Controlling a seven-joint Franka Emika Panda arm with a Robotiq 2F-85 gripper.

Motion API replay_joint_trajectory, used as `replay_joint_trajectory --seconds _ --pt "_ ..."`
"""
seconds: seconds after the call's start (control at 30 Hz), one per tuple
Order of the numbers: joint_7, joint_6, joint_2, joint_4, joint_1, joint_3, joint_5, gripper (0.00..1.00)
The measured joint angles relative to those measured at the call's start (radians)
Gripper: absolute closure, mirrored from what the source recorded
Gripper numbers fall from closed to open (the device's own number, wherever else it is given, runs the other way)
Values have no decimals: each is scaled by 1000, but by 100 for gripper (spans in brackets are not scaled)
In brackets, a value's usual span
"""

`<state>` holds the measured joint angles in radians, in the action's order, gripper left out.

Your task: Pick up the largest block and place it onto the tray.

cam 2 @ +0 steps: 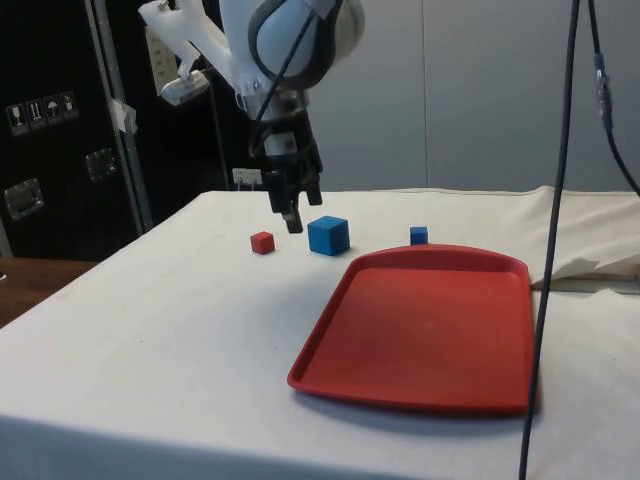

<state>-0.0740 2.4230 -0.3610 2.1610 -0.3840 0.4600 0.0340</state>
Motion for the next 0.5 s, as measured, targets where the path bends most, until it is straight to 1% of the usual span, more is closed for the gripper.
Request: replay_joint_trajectory --seconds 0.17,0.5 --pt "0 12 -20 0 0 6 0 0" --pt "-10 18 -51 -4 0 34 0 0"
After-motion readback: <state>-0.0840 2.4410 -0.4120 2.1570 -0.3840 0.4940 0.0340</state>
